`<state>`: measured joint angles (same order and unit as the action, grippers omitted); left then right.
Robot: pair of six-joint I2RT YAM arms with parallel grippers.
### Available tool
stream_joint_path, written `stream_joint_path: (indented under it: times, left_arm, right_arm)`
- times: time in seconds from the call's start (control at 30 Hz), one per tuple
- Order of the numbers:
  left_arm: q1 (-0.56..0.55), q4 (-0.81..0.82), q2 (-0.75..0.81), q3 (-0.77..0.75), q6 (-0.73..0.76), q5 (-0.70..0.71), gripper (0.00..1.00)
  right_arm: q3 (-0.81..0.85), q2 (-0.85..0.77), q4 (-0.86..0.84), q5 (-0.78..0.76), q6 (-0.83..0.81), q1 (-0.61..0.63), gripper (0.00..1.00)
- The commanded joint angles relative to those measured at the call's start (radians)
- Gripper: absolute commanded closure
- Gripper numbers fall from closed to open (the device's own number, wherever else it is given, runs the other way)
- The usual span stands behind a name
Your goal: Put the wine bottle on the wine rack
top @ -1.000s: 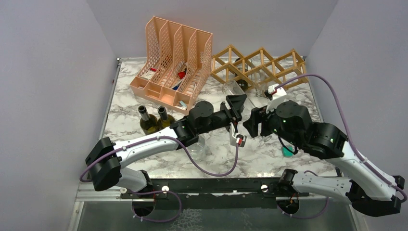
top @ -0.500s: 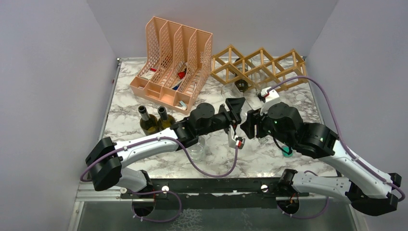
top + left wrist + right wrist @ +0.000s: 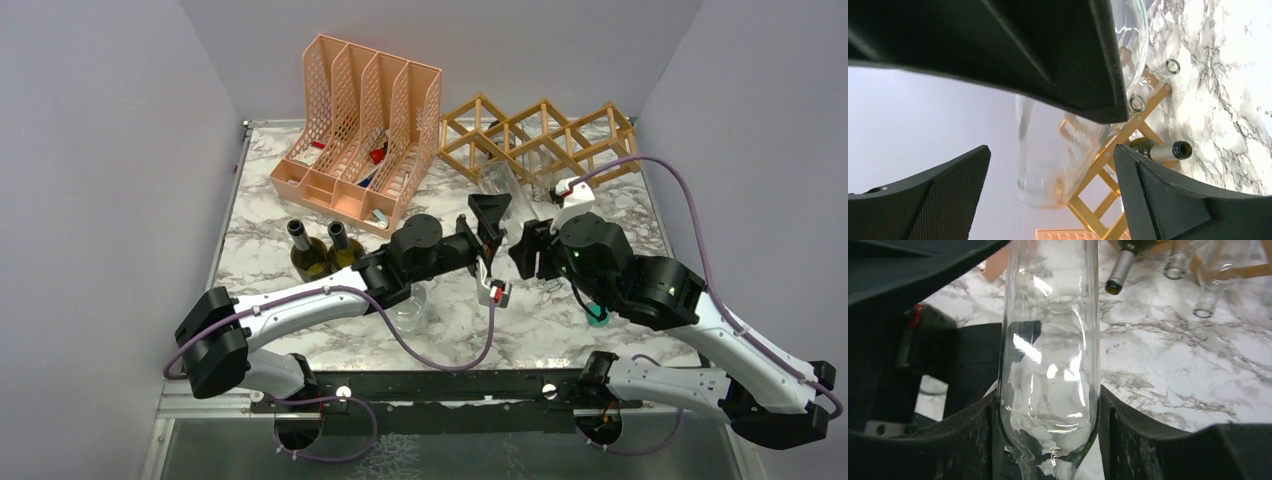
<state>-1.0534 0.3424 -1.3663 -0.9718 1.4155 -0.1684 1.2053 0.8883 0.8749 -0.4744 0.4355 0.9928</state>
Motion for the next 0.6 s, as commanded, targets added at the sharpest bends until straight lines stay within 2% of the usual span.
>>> stream_joint_path:
  times: [0.0,0.17,0.3,0.4,0.5,0.57]
  left_arm:
    - [-0.006,0.058,0.044,0.005,-0.121,-0.01,0.01]
    - [-0.006,0.058,0.089,0.017,-0.246,0.042,0.01]
    - [0.005,0.06,0.134,-0.018,-0.434,0.181,0.01]
    - [0.028,0.06,0.181,-0.012,-0.515,0.211,0.01]
    - [0.04,0.06,0.229,0.004,-0.602,0.222,0.01]
    - [0.043,0.061,0.248,0.008,-0.669,0.275,0.01]
  right_arm:
    - [0.092,0.021,-0.017,-0.188,0.038,-0.005,0.99]
    - [0.161,0.105,-0.005,-0.234,0.023,-0.007,0.99]
    - [0.183,0.153,-0.044,-0.261,-0.002,-0.008,0.99]
    - [0.206,0.19,-0.085,-0.266,-0.05,-0.027,0.99]
    - [0.217,0.214,-0.156,-0.19,-0.109,-0.113,0.99]
    - [0.215,0.232,-0.201,-0.075,-0.132,-0.206,0.99]
